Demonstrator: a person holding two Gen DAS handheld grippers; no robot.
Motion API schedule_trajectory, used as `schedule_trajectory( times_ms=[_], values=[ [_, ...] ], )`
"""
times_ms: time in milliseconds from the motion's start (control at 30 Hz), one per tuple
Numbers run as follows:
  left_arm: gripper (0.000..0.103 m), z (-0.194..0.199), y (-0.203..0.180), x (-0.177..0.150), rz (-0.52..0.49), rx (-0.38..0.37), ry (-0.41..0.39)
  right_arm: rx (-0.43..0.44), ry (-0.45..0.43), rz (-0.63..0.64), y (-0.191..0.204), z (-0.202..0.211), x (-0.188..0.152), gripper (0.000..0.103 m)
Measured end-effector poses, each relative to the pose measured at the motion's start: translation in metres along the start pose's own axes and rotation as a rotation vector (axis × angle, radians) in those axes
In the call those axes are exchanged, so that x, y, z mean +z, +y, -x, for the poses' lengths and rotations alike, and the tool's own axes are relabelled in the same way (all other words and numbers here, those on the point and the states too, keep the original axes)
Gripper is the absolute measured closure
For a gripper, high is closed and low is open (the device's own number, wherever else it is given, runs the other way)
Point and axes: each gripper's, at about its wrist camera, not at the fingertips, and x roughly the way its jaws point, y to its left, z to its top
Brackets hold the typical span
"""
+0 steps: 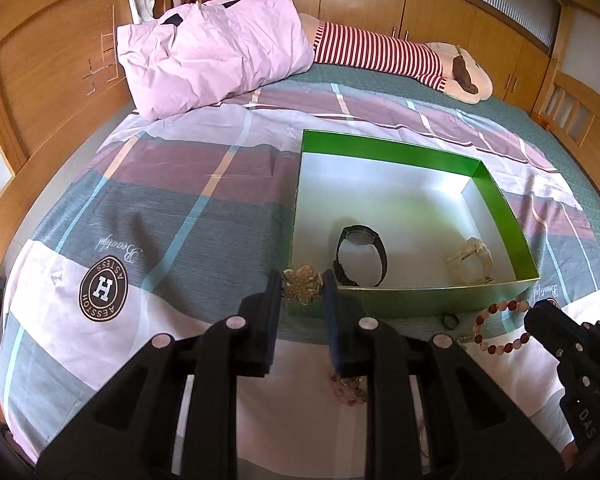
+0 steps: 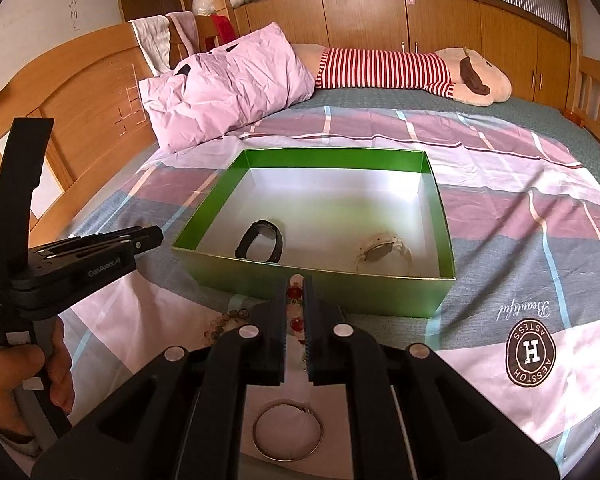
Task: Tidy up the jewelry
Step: 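Carry the charm with left while right carries the bracelet into the box, release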
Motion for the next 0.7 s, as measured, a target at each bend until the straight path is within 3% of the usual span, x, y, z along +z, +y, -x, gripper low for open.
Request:
schedule_trajectory(
  times_ms=[300,467,700],
  values=[
    [0.082,0.0,-0.001,0.001,0.002,-0.004,0.0,0.004,-0.019,-0.008,0.0,0.003,0.005,0.096],
    [0.082,-0.001,-0.002,0.004,0.009,-0.059,0.022,0.008,-0.048,-0.024,-0.003,0.01,0.016,0.096],
    [0.082,-0.005,-0.012,0.012,-0.023,-0.069,0.022,0.008,-0.081,-0.078,-0.016,0.014,0.034,0.096]
  ],
)
